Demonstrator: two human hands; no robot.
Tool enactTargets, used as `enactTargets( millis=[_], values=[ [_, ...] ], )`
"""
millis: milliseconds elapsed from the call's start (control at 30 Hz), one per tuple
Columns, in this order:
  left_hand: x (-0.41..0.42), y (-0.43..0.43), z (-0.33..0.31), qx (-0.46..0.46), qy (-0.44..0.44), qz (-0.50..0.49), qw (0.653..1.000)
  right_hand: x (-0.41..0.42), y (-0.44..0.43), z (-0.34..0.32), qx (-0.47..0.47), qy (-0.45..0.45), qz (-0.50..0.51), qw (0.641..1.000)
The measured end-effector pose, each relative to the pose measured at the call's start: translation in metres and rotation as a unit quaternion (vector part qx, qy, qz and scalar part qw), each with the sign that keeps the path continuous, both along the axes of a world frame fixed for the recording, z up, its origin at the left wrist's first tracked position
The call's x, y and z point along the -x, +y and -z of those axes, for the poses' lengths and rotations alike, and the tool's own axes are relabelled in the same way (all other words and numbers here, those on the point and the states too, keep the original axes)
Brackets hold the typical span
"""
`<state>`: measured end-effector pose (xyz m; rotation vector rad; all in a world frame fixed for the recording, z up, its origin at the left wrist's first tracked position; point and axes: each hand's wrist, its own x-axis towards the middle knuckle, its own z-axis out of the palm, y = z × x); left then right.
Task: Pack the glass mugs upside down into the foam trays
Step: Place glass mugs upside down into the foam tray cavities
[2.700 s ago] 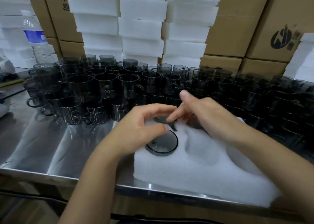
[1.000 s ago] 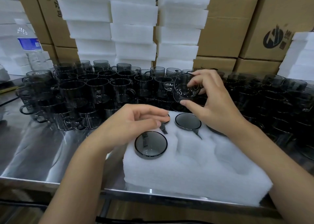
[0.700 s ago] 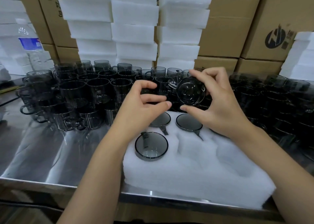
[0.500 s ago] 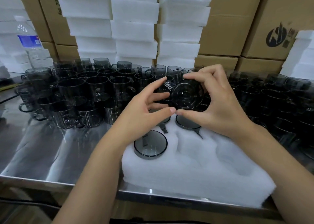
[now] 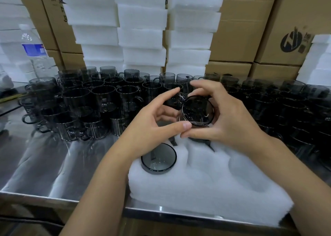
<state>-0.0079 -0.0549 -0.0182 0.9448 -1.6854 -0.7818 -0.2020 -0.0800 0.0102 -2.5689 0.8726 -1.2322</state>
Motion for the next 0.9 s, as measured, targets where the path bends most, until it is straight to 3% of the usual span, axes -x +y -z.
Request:
enactTargets(
  millis=[167,400,533,733,900],
  values=[
    [0.0,0.0,0.0,-0.011,-0.018,-0.001,1.0,0.005,0.002,0.0,0.044,0.018,-0.011,0.999],
    [-0.001,0.004,-0.004,-0.069,-0.091,0.01,0.993,0.018,0.016,-0.003,-0.074,-0.051,0.051,0.995],
    [0.0,0.005,-0.005,-0.089,-0.07,0.006,0.994,0.03,0.034,-0.009,-0.145,-0.088,0.068,0.983],
    [0.001,0.006,-0.007,-0.091,-0.075,-0.002,0.993,0.034,0.062,-0.012,-0.195,-0.024,-0.018,0.98],
    [0.001,0.006,-0.006,-0.089,-0.065,-0.002,0.994,0.025,0.072,-0.008,-0.14,0.002,0.029,0.99]
  ],
)
